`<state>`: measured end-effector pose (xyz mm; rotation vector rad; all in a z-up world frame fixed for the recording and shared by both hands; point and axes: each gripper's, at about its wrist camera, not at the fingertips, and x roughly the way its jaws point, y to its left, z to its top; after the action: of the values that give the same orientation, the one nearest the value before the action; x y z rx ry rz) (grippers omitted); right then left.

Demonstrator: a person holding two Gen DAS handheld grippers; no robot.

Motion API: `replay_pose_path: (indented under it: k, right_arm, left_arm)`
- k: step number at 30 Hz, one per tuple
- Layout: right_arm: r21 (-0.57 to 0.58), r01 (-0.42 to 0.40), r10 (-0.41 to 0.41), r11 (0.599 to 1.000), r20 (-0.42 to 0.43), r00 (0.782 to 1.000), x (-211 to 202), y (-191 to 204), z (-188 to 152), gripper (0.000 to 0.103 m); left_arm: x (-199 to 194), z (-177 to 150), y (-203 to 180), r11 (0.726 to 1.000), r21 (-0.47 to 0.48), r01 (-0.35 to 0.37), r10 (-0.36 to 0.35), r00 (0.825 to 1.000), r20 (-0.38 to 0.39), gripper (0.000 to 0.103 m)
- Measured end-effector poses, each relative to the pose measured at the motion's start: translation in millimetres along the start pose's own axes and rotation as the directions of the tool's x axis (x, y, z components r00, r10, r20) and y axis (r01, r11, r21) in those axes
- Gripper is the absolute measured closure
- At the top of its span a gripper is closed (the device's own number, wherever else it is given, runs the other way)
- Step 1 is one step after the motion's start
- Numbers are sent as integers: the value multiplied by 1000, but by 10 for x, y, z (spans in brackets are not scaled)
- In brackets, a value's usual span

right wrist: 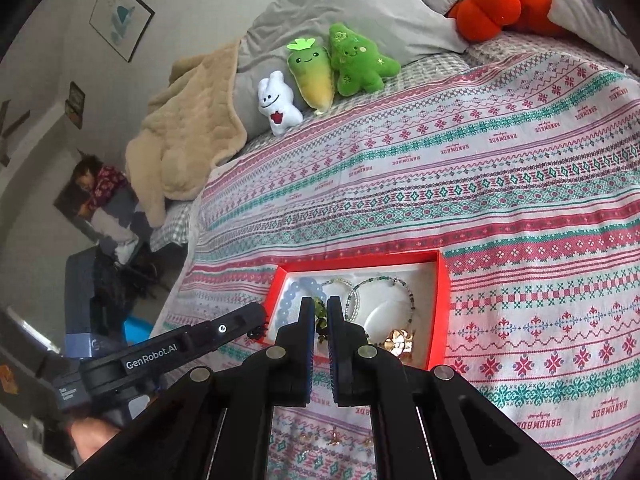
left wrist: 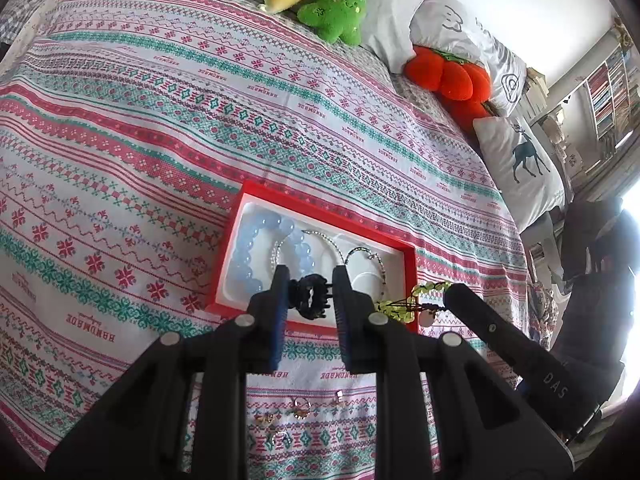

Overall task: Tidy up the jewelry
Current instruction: 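Carry the black clip and green beaded piece over the red box and lower them, then open both grippers and move the left gripper to a small gold earring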

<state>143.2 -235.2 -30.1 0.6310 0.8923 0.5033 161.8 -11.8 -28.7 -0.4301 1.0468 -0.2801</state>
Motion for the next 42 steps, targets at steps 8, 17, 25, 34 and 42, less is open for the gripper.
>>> replay_pose_path:
  k: [8, 17, 25, 34, 42]
  right_arm:
    - [-25, -36, 36, 999, 0, 999, 112, 32, 36, 96]
    - [-7, 29, -30, 1000, -14, 999, 218, -101, 53, 95]
    - [14, 65, -65, 998, -25, 998, 212, -159, 38, 86]
    - [-16, 89, -89, 996, -16, 996, 120, -68, 11, 74]
    - [-28, 96, -97, 995, -24, 995, 55, -45, -61, 74]
  left_arm:
    - [104, 68, 60, 1000, -2, -1, 1, 1000, -5, 80]
    - [235, 81, 93, 1000, -20, -17, 17, 999, -28, 80]
    - [186, 105, 112, 1000, -17, -12, 12, 1000, -22, 80]
    - [58, 74, 153, 1000, -8, -26, 26, 999, -20, 79]
    - [-36, -12, 173, 999, 6, -46, 46, 998, -31, 70]
